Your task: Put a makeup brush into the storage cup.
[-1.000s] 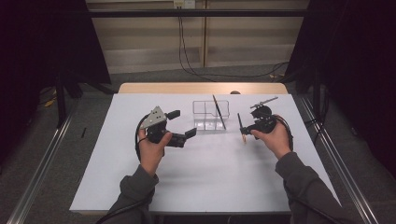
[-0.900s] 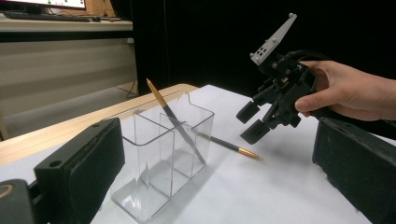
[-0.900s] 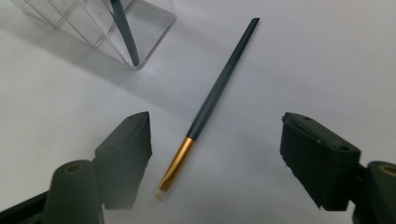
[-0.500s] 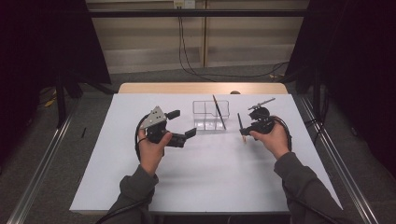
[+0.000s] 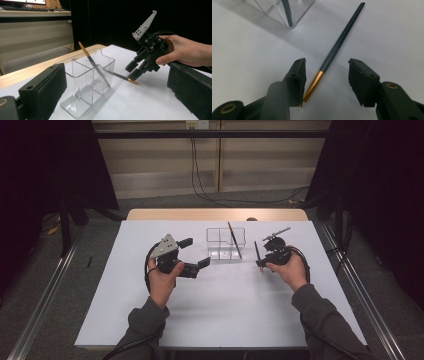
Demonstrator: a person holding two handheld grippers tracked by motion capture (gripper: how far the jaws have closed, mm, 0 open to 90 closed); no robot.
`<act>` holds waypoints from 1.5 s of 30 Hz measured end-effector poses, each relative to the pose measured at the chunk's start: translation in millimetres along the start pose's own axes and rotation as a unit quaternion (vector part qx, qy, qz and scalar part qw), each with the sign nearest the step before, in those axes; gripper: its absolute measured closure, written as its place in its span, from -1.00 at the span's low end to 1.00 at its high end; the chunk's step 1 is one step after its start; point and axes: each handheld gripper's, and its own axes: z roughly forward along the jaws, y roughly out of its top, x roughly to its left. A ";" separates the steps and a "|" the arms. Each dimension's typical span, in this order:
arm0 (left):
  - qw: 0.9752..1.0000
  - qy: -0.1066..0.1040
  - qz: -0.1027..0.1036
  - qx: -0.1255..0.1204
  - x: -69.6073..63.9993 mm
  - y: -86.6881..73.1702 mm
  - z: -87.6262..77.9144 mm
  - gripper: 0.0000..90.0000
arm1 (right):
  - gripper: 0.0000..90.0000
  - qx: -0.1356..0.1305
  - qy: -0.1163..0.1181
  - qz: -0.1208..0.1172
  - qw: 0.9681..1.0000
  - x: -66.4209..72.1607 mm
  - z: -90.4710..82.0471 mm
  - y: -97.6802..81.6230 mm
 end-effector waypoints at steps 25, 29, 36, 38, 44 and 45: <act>1.000 0.012 0.001 -0.001 0.0 0.5 -1.0 -0.95 | 0.89 0.056 0.015 -0.005 0.998 -4.1 -2.1 -8.3; 1.000 0.012 0.000 -0.001 -0.1 0.4 -1.1 -0.95 | 0.89 0.062 0.018 0.001 0.998 -5.0 -1.6 -6.8; 1.000 0.003 0.001 0.000 0.9 -0.3 -0.8 -0.95 | 0.88 0.064 0.018 0.005 0.998 -5.8 -1.4 -6.6; 1.000 0.003 0.002 0.000 0.7 -0.2 -0.7 -0.95 | 0.89 0.063 0.017 0.007 0.998 -5.6 -1.4 -6.8; 1.000 0.003 0.001 0.000 0.6 -0.1 -0.9 -0.94 | 0.90 0.068 0.004 0.006 0.998 -1.3 -1.9 -5.9; 1.000 0.004 0.002 0.001 0.6 0.0 -0.9 -0.95 | 0.90 0.064 0.003 0.006 0.998 -1.3 -1.6 -6.3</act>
